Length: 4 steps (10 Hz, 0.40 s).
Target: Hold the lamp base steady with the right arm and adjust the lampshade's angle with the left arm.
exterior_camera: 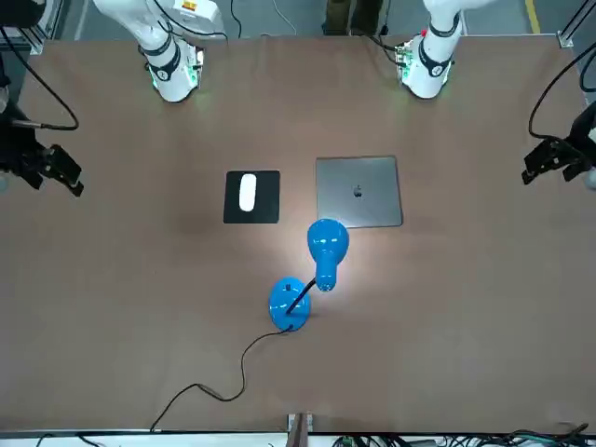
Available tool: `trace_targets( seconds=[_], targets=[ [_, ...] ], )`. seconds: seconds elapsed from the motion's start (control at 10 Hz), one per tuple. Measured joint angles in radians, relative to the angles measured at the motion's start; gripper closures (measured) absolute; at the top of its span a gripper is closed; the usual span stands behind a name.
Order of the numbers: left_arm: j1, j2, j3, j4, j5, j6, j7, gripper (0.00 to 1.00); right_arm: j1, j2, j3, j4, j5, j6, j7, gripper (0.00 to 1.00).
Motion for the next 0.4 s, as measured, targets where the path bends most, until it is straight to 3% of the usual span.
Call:
trace_targets(
  seconds=[0.4],
  targets=[
    [0.000,0.000,0.000,0.000,0.000,0.000,-0.007,0.01,-0.004,0.010,0.028,0.010,0.001,-0.059,-0.019,0.00]
  ],
)
